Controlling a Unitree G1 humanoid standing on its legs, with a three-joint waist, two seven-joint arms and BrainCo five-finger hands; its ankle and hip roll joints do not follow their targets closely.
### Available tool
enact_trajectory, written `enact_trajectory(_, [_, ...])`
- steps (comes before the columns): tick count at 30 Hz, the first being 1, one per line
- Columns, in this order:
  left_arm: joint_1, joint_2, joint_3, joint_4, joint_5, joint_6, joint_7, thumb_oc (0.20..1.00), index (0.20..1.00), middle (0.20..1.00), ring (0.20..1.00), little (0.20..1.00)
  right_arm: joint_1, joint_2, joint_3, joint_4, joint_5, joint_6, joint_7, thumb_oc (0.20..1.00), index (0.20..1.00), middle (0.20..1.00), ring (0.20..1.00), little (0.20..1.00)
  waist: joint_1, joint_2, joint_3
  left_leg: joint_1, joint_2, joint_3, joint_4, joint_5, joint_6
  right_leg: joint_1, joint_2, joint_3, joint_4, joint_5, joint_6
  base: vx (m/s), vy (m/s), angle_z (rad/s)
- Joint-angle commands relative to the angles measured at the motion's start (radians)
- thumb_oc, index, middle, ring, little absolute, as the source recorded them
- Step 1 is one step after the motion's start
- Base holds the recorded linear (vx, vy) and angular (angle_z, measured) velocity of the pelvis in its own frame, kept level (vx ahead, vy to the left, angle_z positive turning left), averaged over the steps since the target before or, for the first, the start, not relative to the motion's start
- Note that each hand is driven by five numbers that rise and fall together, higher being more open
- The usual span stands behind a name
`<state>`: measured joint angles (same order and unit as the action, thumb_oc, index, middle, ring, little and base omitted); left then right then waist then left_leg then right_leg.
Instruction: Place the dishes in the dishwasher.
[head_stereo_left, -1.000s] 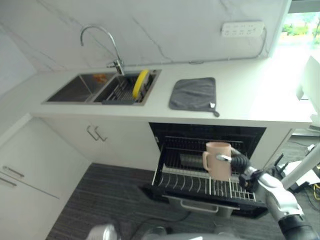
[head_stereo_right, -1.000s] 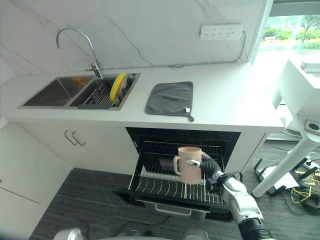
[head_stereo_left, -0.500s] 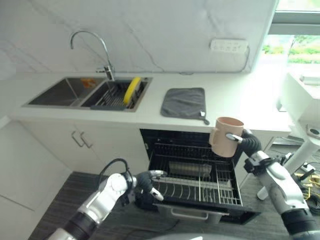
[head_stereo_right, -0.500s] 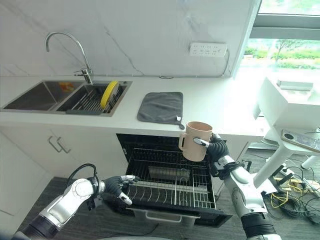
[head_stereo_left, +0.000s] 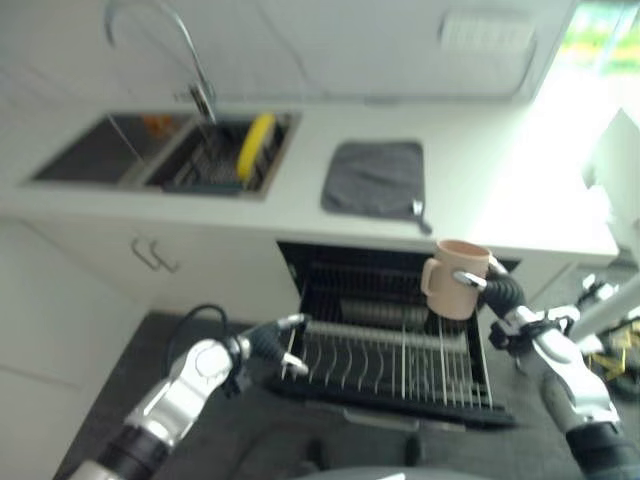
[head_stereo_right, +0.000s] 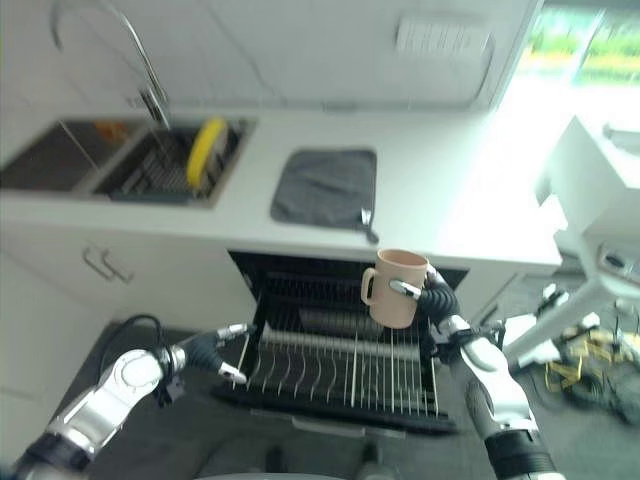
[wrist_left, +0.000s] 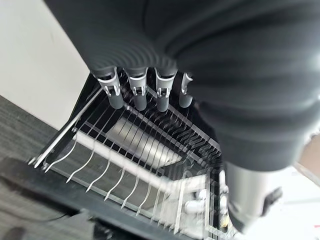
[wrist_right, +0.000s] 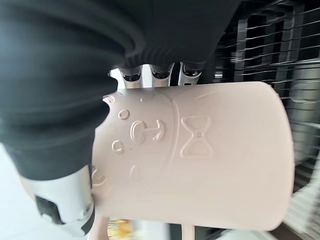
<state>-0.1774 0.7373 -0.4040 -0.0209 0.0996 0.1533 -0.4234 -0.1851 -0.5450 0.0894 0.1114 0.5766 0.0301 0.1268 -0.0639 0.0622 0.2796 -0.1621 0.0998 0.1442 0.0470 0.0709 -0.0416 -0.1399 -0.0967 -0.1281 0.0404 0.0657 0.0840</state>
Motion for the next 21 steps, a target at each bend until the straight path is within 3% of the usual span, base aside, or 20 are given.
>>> enact_trajectory(1, [-0.068, 0.031, 0.026, -0.012, 0.005, -0.037, 0.058, 1.000, 1.000, 1.000, 1.000, 1.000, -0.107, -0.025, -0.001, -0.047, 0.066, -0.109, -0.030, 0.200, 0.200, 0.200, 0.200, 0.200, -0.002, -0.027, 0.046, 0.007, -0.032, -0.008, 0.128, -0.059, 0.007, 0.003, -0.024, -0.010, 0.143, -0.076, -0.014, -0.24, -0.009, -0.11])
enact_trajectory(7, [-0.127, 0.039, -0.005, -0.032, 0.017, -0.020, 0.062, 1.000, 1.000, 1.000, 1.000, 1.000, -0.174, -0.040, 0.025, -0.022, 0.055, -0.126, -0.027, 0.200, 0.200, 0.200, 0.200, 0.200, -0.016, -0.013, 0.123, -0.082, -0.032, -0.010, 0.190, -0.063, 0.008, -0.102, -0.022, 0.012, 0.224, -0.083, -0.020, -0.14, 0.017, -0.06])
enact_trajectory(13, [-0.173, 0.035, -0.059, 0.000, 0.103, 0.022, 0.012, 1.000, 1.000, 1.000, 1.000, 1.000, -0.217, -0.049, 0.025, 0.022, 0.042, -0.127, -0.018, 0.200, 0.200, 0.200, 0.200, 0.200, -0.019, -0.011, 0.146, -0.106, -0.032, -0.004, 0.197, -0.064, 0.012, -0.132, -0.019, 0.026, 0.235, -0.080, -0.014, -0.06, 0.008, 0.01])
enact_trajectory(16, [-0.204, 0.049, -0.115, 0.045, 0.198, 0.107, -0.099, 1.000, 1.000, 1.000, 1.000, 1.000, -0.259, -0.068, 0.024, 0.059, 0.052, -0.113, -0.028, 0.200, 0.200, 0.200, 0.200, 0.200, -0.023, -0.010, 0.153, -0.108, -0.032, 0.001, 0.190, -0.061, 0.012, -0.141, -0.017, 0.034, 0.233, -0.077, -0.008, -0.05, 0.004, 0.00])
enact_trajectory(18, [-0.233, 0.062, -0.183, 0.094, 0.317, 0.200, -0.278, 1.000, 1.000, 1.000, 1.000, 1.000, -0.322, -0.087, 0.029, 0.127, 0.056, -0.096, -0.044, 0.200, 0.200, 0.200, 0.200, 0.200, -0.025, -0.008, 0.158, -0.108, -0.033, 0.002, 0.187, -0.063, 0.013, -0.147, -0.014, 0.037, 0.235, -0.079, -0.004, 0.00, 0.000, 0.00])
enact_trajectory(21, [-0.243, 0.062, -0.238, 0.117, 0.425, 0.256, -0.446, 1.000, 1.000, 1.000, 1.000, 1.000, -0.387, -0.114, 0.035, 0.221, 0.056, -0.085, -0.043, 0.200, 0.200, 0.200, 0.200, 0.200, -0.023, -0.005, 0.160, -0.107, -0.034, -0.001, 0.185, -0.067, 0.011, -0.143, -0.013, 0.037, 0.231, -0.083, -0.004, 0.00, 0.000, 0.00])
